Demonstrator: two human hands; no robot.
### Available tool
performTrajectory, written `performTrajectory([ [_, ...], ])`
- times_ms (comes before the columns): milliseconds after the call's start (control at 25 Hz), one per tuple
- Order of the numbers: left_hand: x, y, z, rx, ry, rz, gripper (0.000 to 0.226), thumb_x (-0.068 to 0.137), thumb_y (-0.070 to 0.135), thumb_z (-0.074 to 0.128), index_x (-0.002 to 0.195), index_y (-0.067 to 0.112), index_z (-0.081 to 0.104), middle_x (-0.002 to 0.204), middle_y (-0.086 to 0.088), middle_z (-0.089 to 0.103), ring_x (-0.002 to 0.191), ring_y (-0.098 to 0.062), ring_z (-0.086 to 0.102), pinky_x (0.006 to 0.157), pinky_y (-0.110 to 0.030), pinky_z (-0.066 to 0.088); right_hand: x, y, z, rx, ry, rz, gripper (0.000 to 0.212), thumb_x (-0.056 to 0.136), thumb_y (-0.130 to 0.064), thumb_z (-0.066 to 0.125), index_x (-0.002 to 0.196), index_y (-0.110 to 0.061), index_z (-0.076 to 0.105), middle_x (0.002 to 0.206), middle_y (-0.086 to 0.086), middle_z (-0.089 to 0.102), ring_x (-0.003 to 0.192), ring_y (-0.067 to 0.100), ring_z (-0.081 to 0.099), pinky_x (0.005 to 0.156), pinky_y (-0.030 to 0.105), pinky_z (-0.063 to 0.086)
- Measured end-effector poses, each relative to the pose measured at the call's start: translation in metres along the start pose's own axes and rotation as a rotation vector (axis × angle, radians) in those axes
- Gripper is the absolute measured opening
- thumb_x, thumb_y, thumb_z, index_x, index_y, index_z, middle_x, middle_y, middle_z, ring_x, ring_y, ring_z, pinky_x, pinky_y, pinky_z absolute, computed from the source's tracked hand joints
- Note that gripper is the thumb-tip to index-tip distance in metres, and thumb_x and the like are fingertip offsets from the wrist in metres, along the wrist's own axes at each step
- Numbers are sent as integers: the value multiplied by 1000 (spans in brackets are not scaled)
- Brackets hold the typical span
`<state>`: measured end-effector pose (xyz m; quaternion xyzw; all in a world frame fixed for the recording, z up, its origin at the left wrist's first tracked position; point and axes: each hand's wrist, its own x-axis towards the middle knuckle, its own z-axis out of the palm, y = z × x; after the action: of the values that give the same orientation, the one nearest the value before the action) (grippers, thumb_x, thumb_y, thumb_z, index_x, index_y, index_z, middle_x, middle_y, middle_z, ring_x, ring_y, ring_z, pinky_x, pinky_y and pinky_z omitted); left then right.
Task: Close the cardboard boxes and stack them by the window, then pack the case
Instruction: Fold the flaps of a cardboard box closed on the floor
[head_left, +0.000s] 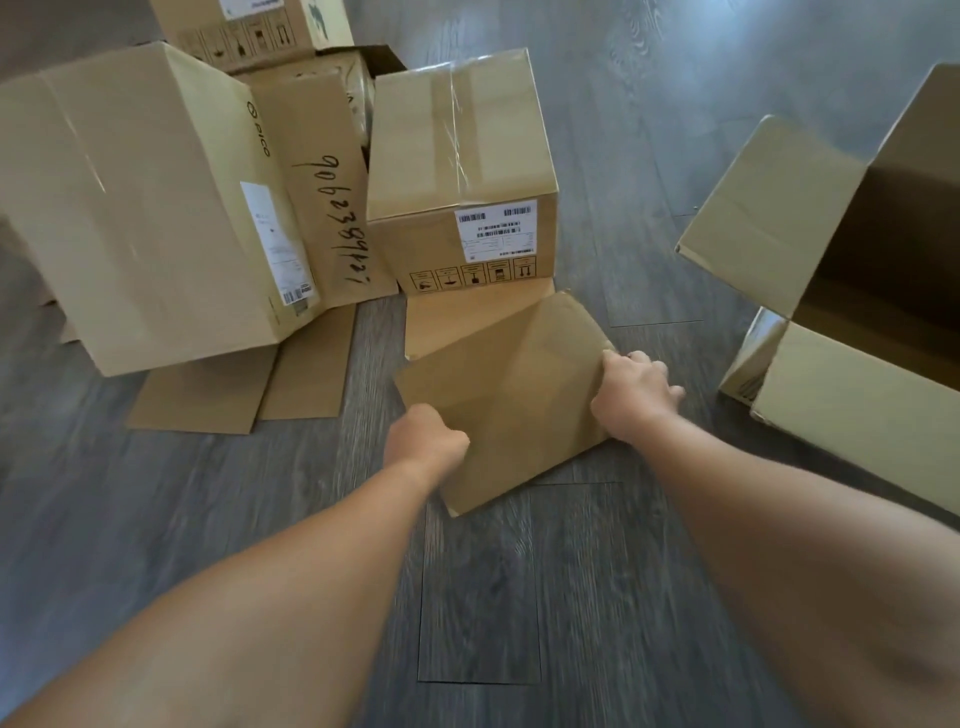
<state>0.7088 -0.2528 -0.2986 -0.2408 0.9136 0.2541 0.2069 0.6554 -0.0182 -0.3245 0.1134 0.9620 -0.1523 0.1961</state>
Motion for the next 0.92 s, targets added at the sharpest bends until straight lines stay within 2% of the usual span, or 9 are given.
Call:
performTrajectory([
  [120,3,-5,-24,87,120,11,12,80,12,60,72,10,51,76,-7,57,69,-23,56,53,-28,39,-19,-11,4,107,41,-85,7,86,-15,48,92,-18,47,110,6,44,106,32,45,82,44,44],
  [200,4,-1,-43,133,194,33,13,76,13,60,71,8,50,83,-13,62,77,-30,60,57,-28,40,-27,-20,-6,173,75,-122,2,88,-15,47,90,-16,48,106,5,41,101,33,48,76,40,45],
  [320,-1,9,-69,159,264,88,15,72,16,59,72,9,46,98,-21,62,94,-38,59,64,-32,39,-38,-32,-34,187,148,-191,7,88,-11,43,88,-14,49,102,6,43,100,33,47,76,40,44],
  [480,-15,38,-105,203,393,188,20,70,21,60,79,4,54,97,-21,62,93,-40,56,75,-35,47,-58,-41,-82,144,288,-247,12,94,-17,46,99,-10,55,99,9,46,106,35,46,77,37,34],
  [600,-29,80,-132,140,502,278,19,69,19,58,79,4,52,94,-19,59,91,-40,55,79,-38,49,-73,-33,-128,153,406,-259,24,96,-27,49,106,-8,60,109,16,54,108,39,47,85,40,37],
  [720,-46,144,-135,128,539,459,20,68,20,57,81,5,53,91,-16,58,87,-36,52,76,-37,46,-86,10,-170,179,531,-197,24,96,-31,51,102,-9,59,107,17,56,103,38,50,89,41,40],
  [800,-60,195,-118,113,487,556,21,70,19,56,85,4,56,91,-16,59,90,-38,55,75,-39,48,-96,56,-191,171,587,-117,23,96,-32,52,99,-10,58,104,17,57,99,37,52,87,42,45],
  [920,-91,271,-66,141,370,696,24,76,14,59,96,1,61,98,-17,61,96,-38,58,72,-34,42,-117,144,-208,139,635,53,25,95,-32,55,100,-8,59,105,19,58,97,39,54,89,43,45],
])
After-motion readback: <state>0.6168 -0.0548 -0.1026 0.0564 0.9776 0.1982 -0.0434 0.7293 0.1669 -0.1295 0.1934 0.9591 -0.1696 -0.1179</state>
